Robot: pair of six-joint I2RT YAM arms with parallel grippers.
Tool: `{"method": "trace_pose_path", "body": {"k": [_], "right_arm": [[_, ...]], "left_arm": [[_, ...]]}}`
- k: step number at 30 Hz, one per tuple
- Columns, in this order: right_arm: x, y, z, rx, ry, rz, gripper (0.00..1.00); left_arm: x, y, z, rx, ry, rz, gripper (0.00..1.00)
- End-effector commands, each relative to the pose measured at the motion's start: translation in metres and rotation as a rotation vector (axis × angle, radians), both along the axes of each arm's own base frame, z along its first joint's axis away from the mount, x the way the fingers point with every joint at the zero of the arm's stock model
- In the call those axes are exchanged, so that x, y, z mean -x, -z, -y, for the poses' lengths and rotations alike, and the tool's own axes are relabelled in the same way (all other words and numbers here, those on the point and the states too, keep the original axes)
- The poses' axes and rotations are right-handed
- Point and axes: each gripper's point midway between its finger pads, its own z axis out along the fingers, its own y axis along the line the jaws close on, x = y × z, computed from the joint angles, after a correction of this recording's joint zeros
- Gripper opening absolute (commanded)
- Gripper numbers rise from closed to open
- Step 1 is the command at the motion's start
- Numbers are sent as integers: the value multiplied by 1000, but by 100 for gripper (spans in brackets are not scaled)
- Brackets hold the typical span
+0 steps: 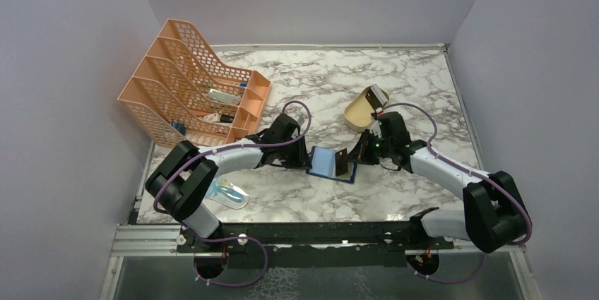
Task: Put the credit cards into the card holder
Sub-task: Insert the credit card into the card holder.
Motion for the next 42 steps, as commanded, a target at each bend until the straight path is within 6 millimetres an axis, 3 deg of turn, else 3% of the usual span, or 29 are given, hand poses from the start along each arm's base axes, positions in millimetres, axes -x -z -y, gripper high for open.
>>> {"method": "trace_pose_path", "body": {"k": [1, 15, 31, 42], "right_arm": [[0, 12, -3, -21, 15, -14, 1], [5, 35, 0, 0, 19, -40, 1], [-6, 36, 1, 14, 36, -5, 1], [-18, 25, -2, 12, 23, 52, 1]], "left_arm": [[2, 16, -5, -35, 6, -16, 18], [10, 24, -4, -36, 11, -45, 15], [13, 25, -3, -35, 15, -49, 15], [16, 31, -5, -42, 21, -53, 15]]}}
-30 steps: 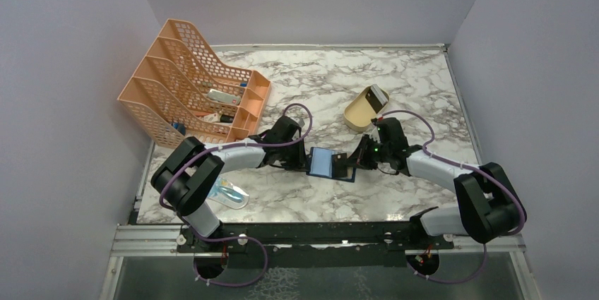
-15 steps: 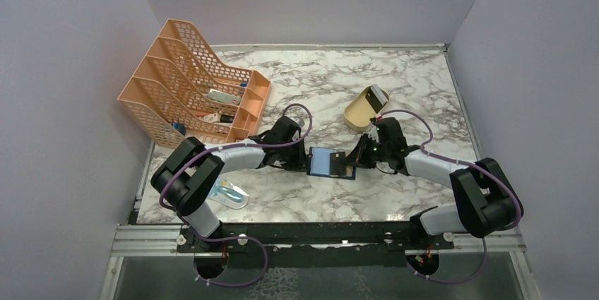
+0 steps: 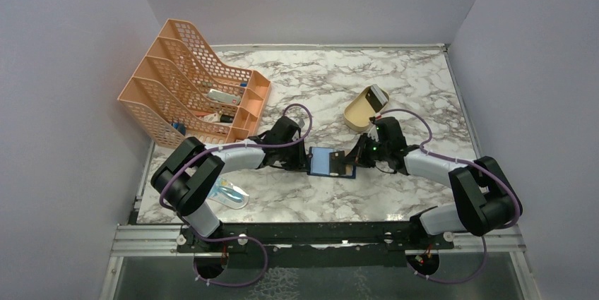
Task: Put the credit cards into the card holder
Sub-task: Insert the credit card into the card holder.
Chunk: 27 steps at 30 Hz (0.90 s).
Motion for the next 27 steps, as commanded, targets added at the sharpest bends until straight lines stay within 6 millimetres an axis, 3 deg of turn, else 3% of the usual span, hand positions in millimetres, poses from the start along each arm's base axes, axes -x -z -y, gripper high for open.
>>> {"method": "trace_pose_path", "body": {"k": [1, 18, 27], "right_arm": [[-11, 0, 2, 33, 3, 46, 1], [-18, 2, -1, 18, 22, 67, 1], [-9, 11, -5, -24, 14, 36, 1]], "left_arm": [[15, 18, -5, -34, 23, -39, 15], [18, 17, -2, -14, 25, -57, 16], [26, 16, 6, 45, 23, -91, 16]]}}
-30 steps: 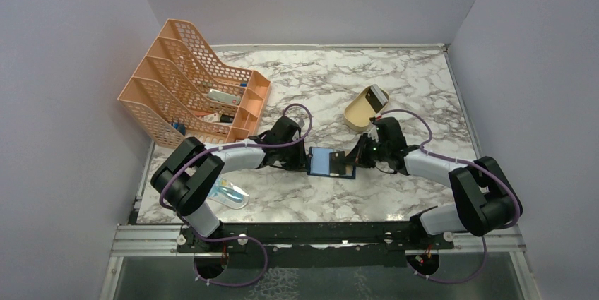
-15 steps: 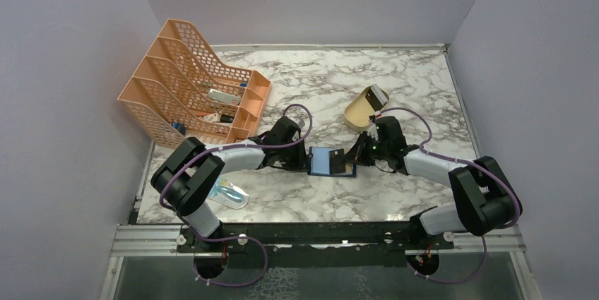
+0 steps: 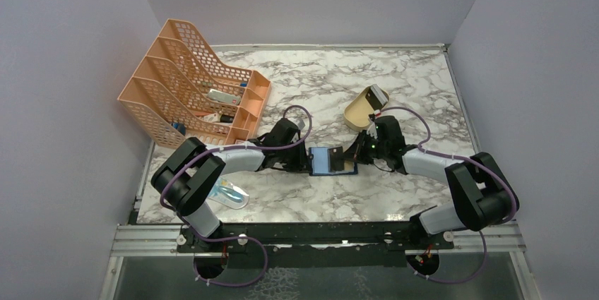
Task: Put the credit cards into the card holder
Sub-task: Insert the credit card into the card holder.
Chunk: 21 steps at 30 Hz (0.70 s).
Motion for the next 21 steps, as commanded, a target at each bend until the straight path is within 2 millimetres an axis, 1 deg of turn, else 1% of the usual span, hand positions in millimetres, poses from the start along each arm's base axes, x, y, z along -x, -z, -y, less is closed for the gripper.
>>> {"method": "trace_pose_path", "body": {"k": [1, 4, 6, 9, 15, 17, 21], "right_arm": [[6, 14, -1, -4, 0, -28, 1], [8, 15, -2, -8, -8, -33, 1], [8, 15, -1, -1, -14, -34, 3], [8, 15, 2, 30, -24, -34, 10], [4, 12, 14, 126, -25, -17, 31], [4, 12, 16, 143, -33, -16, 34], [4, 11, 15, 155, -59, -10, 36]], "left_arm": [[19, 16, -1, -8, 20, -72, 16], [19, 16, -1, -7, 18, -72, 16], [19, 16, -1, -7, 18, -71, 16], [19, 16, -1, -8, 18, -71, 16], [17, 15, -1, -13, 18, -61, 16], [16, 14, -2, -19, 18, -56, 17], [14, 14, -1, -25, 18, -51, 17]]}}
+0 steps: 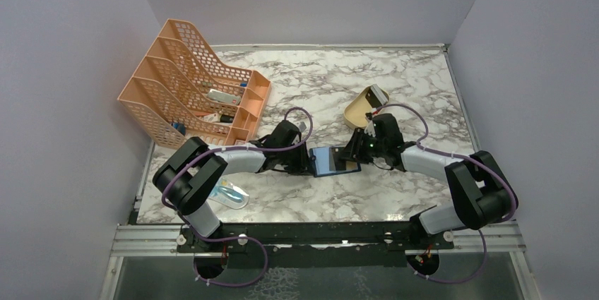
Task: Put the credit cards into the card holder
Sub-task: Insert the credit card into the card holder.
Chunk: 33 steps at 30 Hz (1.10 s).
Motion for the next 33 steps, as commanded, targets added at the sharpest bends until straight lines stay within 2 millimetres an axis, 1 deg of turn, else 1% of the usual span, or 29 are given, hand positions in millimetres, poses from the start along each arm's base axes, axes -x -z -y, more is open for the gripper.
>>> {"method": "trace_pose_path", "body": {"k": [1, 3, 12, 16, 17, 20, 23, 27, 33], "right_arm": [[5, 10, 12, 101, -21, -16, 36], [4, 10, 13, 116, -27, -15, 37], [-2, -4, 18, 175, -25, 15, 39], [-2, -8, 18, 179, -29, 25, 43], [-2, -9, 19, 181, -27, 26, 46], [-4, -10, 18, 181, -29, 41, 48], [-7, -12, 13, 161, -45, 59, 47], [-10, -9, 9, 159, -54, 54, 47], [-7, -4, -4, 129, -91, 32, 47]], "left_arm": [[7, 13, -7, -51, 15, -23, 17], [6, 12, -6, -53, 13, -20, 17], [-2, 3, -4, -53, 6, 6, 17], [-6, -1, -3, -54, 3, 20, 17], [-6, -2, -3, -54, 2, 24, 17], [-9, -2, -3, -56, -1, 29, 18], [-11, -2, -2, -58, 1, 30, 18], [-14, -2, 0, -56, 0, 35, 18], [-16, -1, 3, -55, 4, 35, 18]]}}
